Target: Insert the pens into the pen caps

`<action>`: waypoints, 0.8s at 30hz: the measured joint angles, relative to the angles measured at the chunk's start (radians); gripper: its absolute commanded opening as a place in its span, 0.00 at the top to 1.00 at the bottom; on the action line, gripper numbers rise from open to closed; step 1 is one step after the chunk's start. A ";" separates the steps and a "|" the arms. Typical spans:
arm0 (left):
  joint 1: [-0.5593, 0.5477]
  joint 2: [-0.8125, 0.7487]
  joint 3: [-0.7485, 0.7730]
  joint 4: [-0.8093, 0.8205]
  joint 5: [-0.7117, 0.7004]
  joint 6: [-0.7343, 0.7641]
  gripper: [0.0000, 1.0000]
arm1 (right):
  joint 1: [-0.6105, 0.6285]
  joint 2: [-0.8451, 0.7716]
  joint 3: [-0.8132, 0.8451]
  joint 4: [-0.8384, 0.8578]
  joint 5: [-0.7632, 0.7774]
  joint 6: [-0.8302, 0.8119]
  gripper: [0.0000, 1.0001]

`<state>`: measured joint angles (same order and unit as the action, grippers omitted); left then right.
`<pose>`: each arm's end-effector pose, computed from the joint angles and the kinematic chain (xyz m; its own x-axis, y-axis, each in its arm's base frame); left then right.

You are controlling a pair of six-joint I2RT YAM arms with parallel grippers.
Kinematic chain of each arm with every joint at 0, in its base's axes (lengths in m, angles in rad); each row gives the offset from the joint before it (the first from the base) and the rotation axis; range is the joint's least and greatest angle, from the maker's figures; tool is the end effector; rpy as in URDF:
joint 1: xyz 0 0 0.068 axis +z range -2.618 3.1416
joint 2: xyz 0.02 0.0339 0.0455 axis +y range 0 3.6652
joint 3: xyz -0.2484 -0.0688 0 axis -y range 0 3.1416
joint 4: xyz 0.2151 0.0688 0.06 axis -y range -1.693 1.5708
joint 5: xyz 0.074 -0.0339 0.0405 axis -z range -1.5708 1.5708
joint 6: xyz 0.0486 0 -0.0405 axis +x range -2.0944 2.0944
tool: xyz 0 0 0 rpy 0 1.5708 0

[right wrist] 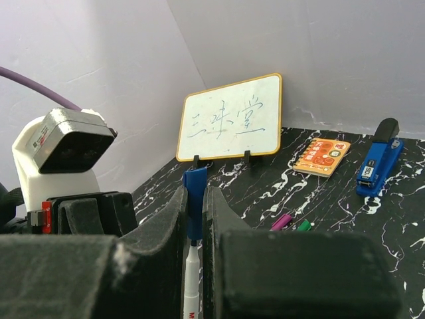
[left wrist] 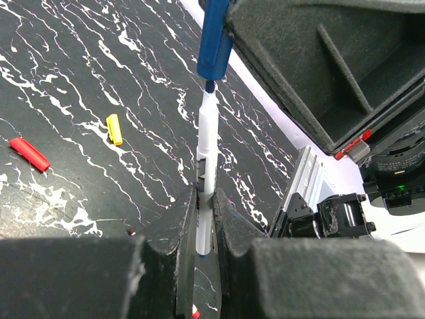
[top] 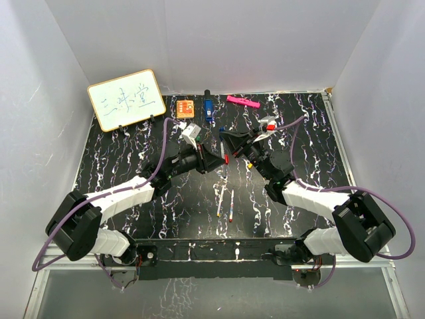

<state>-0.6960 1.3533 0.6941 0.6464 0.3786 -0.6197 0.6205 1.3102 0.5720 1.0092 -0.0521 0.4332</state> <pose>0.2128 -0.2012 0.2702 -0.5187 -0.2698 -0.8112 0.7102 0.3923 -0.5846 0.2211 0.1611 0.2859 -0.0632 0.4701 -0.8804 -0.6555 0.6456 0.3918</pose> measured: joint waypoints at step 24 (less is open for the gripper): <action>0.000 0.000 0.008 -0.018 -0.056 0.015 1.00 | 0.000 -0.013 -0.005 -0.117 -0.082 -0.009 1.00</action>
<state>-0.6956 1.3533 0.7017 0.6285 0.3229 -0.6044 0.6205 1.2968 0.5667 0.8925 -0.1341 0.4240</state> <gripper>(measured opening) 0.088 0.064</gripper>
